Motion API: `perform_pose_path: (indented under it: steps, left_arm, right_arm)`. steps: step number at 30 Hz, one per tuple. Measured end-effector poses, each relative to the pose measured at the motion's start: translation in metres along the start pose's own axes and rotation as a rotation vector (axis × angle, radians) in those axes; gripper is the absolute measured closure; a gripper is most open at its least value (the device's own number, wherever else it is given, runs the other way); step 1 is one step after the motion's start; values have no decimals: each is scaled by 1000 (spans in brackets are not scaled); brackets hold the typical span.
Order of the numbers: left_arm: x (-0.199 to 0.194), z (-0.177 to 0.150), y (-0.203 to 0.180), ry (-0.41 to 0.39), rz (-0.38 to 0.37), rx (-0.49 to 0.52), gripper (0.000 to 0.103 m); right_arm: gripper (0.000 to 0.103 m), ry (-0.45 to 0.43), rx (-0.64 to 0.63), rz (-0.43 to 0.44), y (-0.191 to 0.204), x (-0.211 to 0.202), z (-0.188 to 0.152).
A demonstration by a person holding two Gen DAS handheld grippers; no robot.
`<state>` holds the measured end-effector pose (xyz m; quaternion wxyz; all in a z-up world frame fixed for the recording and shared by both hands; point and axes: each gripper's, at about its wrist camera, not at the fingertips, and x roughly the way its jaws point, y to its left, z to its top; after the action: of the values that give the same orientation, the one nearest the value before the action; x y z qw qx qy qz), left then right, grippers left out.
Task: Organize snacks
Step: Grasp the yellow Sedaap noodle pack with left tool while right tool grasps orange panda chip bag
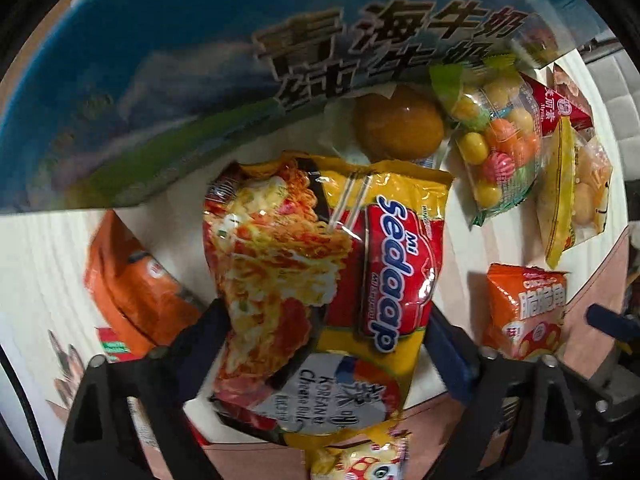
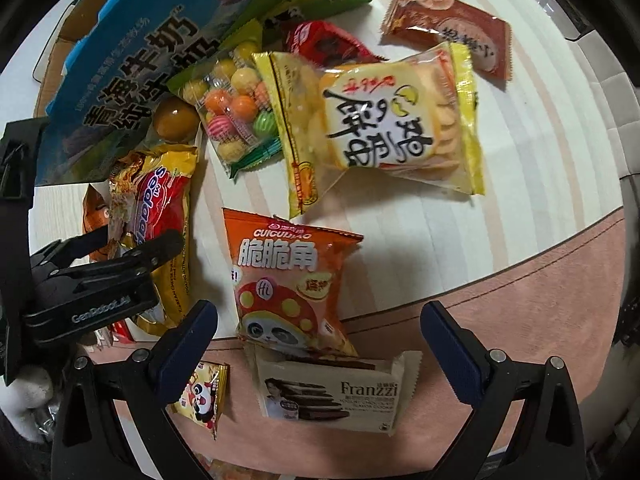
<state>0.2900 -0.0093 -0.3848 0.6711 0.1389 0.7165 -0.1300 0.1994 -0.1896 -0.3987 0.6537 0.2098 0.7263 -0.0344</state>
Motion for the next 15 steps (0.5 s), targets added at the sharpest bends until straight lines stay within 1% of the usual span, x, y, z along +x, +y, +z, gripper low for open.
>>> perform_pose_path:
  steps: [1, 3, 5, 7, 10, 12, 14, 15]
  left_arm:
    - [2, 2, -1, -8, 3, -8, 16]
    - [2, -7, 4, -13, 3, -42, 17]
    - [4, -22, 17, 4, -22, -132, 17]
    - [10, -30, 31, 19, -27, -210, 17]
    - [12, -37, 33, 41, -36, -319, 17]
    - [16, -33, 34, 47, -52, -372, 17]
    - [16, -32, 35, 43, -56, -391, 17]
    - [16, -29, 34, 39, -58, -392, 17]
  right_arm:
    - [1, 4, 1, 0, 2, 3, 1]
    - [1, 9, 5, -3, 6, 9, 2]
    - [2, 11, 7, -5, 8, 13, 3]
    - [4, 13, 3, -12, 16, 20, 8]
    - [7, 25, -9, -27, 28, 30, 8]
    - [9, 35, -17, -34, 41, 41, 8]
    - [12, 44, -25, -43, 49, 48, 7]
    - [18, 51, -31, -52, 53, 52, 6]
